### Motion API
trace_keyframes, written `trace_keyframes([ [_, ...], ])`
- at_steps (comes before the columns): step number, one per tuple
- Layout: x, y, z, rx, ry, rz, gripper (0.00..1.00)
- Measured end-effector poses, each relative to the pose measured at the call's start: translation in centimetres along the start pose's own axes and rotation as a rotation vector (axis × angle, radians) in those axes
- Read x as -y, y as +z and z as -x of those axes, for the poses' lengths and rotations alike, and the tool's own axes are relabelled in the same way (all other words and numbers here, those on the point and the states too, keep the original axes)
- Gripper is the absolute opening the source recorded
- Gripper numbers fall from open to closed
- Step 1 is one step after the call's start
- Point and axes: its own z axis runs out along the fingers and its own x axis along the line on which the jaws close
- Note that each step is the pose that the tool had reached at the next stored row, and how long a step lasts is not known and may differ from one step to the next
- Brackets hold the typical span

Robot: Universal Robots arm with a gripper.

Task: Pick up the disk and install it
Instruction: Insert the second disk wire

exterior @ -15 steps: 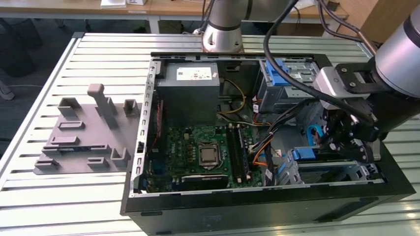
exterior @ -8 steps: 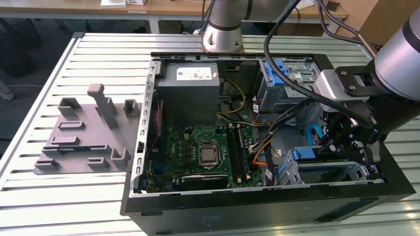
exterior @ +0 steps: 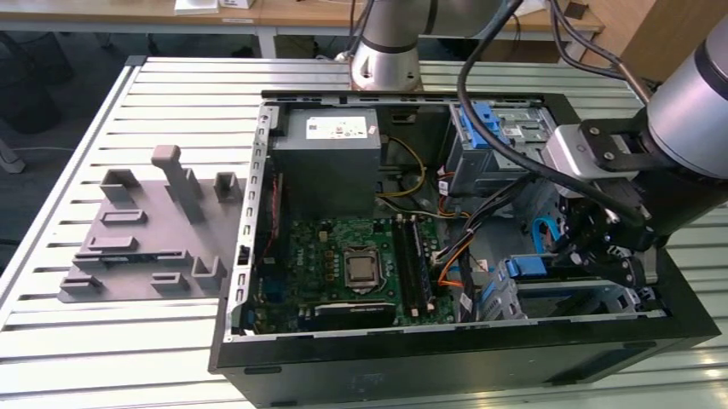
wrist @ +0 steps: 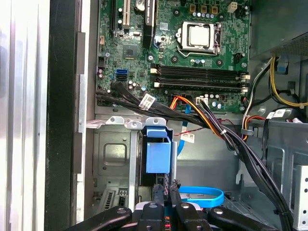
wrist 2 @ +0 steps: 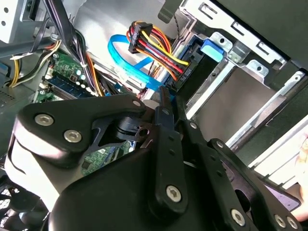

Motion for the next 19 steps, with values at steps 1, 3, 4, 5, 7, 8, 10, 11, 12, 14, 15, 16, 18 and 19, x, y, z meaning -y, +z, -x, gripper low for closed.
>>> trace_keyframes([
  [1, 0.02, 0.01, 0.0, -0.0001, 0.0, 0.0001, 0.16],
  [3, 0.04, 0.03, 0.0, -0.0001, 0.0, 0.0, 0.16],
  [4, 0.05, 0.06, -0.01, 0.0, 0.0, 0.0, 0.16],
  [5, 0.06, 0.08, -0.01, -0.0001, 0.0, 0.0002, 0.16],
  [7, 0.08, 0.17, -0.03, 0.0002, 0.0, 0.0004, 0.16],
  [8, 0.08, 0.18, -0.03, 0.0, 0.0, 0.0004, 0.16],
  [10, 0.08, 0.24, -0.04, 0.0, 0.0, 0.0005, 0.16],
  [11, 0.08, 0.27, -0.05, 0.0, 0.0, 0.0005, 0.16],
  [12, 0.09, 0.3, -0.06, 0.0001, 0.0, 0.0005, 0.16],
  [14, 0.1, 0.33, -0.07, 0.0, 0.0, 0.0005, 0.17],
  [15, 0.1, 0.35, -0.08, 0.0001, 0.0, 0.0005, 0.17],
  [16, 0.1, 0.35, -0.08, 0.0001, 0.0, 0.0005, 0.24],
  [18, 0.1, 0.34, -0.08, 0.0001, 0.0, 0.0005, 0.24],
  [19, 0.1, 0.31, -0.08, 0.0, 0.0, 0.0004, 0.24],
])
